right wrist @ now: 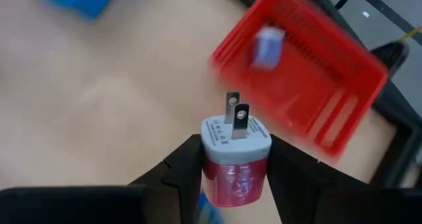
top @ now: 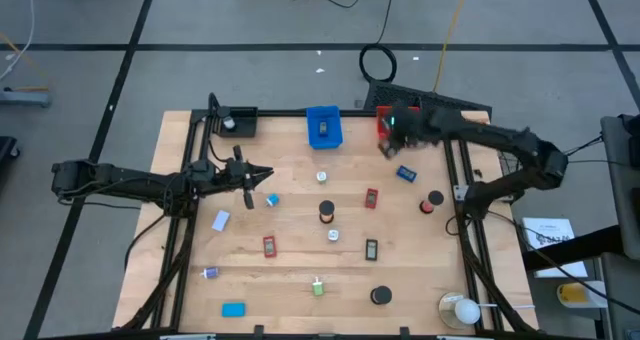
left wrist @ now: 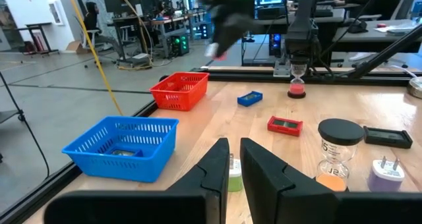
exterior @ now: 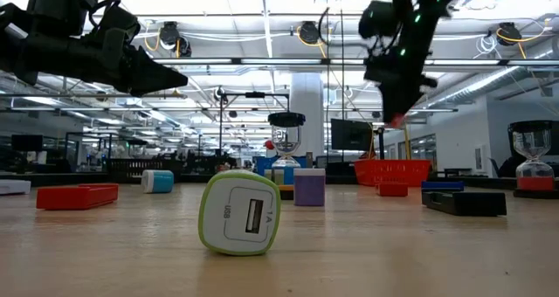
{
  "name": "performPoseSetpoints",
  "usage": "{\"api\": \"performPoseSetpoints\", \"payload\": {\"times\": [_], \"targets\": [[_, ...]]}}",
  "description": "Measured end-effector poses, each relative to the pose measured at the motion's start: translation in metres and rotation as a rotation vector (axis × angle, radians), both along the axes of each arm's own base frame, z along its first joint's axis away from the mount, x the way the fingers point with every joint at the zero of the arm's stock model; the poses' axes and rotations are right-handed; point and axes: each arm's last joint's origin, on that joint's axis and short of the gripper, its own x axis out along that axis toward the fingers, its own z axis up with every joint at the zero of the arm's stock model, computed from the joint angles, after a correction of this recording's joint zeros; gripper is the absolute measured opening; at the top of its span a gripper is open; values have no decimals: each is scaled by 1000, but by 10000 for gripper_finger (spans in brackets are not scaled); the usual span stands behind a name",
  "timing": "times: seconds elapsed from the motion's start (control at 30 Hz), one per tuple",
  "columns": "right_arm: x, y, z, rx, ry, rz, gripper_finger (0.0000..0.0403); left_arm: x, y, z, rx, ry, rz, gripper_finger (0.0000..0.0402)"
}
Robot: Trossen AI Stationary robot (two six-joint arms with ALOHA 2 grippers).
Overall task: Pick & Place Office items
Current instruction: Put the pink charger adapter into the red basket
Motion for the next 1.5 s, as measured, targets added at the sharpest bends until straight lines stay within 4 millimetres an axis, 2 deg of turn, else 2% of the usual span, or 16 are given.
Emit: {"api": "performPoseSetpoints", "payload": {"times": [0.1,0.2,0.33,0.47,0.73,1.03,1.3,1.5], "targets": [[-1,-41,-16,-5,-26,-27,134,0,0,0,0,0,0,47],[-2,-72,-36,21,5,-46,134,0,0,0,0,0,-1,47],[-3,-104,-44,16,68,-105,134,0,0,0,0,0,-1,47],[-3,-122,-49,9,89,-140,134,0,0,0,0,0,-1,47],[-6,-133,-74,79,146,-172,135,0,0,0,0,0,0,47],[-2,-135,-76,96,88,-164,149,0,0,0,0,0,0,47],[-2,-135,-85,90,66,-189,139,0,0,0,0,0,0,47],[-2,-136,-86,81,60,-192,149,0,0,0,0,0,0,47]]}}
